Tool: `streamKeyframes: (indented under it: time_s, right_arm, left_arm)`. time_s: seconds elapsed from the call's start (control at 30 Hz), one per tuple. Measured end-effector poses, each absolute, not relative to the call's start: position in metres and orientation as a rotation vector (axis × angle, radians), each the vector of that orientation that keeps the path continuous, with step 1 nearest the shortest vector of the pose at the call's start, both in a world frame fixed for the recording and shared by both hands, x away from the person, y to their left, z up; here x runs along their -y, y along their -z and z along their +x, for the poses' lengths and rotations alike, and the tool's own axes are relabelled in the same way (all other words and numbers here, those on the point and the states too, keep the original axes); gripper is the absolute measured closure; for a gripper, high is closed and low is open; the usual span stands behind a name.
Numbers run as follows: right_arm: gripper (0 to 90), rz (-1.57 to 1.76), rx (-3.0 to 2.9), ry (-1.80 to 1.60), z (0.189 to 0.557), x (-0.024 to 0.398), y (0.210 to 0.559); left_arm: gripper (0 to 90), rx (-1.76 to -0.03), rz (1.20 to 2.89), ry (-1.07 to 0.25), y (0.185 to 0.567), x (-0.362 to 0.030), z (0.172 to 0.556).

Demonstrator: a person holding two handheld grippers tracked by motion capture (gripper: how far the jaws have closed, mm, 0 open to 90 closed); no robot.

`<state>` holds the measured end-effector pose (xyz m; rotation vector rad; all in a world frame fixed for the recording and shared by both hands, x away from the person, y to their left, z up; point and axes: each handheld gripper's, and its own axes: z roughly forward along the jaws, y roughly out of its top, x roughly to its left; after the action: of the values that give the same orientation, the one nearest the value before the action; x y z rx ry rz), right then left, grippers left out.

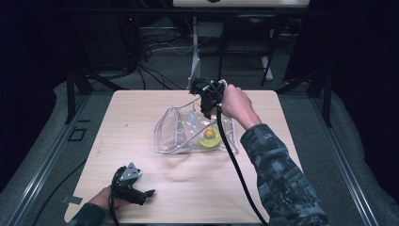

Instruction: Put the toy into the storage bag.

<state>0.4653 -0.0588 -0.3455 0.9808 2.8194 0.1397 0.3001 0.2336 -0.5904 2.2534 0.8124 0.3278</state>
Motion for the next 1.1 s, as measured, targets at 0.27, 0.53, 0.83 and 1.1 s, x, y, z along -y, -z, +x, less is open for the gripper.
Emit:
streamKeyframes:
  time_s: [0.27,0.53,0.83,1.1]
  right_arm:
    - [34.0,0.995,-2.795,-0.273,0.454,0.073,0.332]
    - [6.2,0.998,-2.786,-0.321,0.435,0.087,0.33]
    - [0.0,1.018,-2.769,-0.368,0.414,0.11,0.338]
    - [0.0,1.045,-2.781,-0.392,0.394,0.134,0.36]
  left_arm:
    - [0.0,-0.812,2.254,-0.328,0.59,-0.234,0.3]
    - [0.0,-0.813,2.254,-0.328,0.59,-0.234,0.3]
    - [0.0,-0.813,2.253,-0.328,0.59,-0.234,0.3]
    - [0.0,-0.818,2.245,-0.336,0.591,-0.233,0.3]
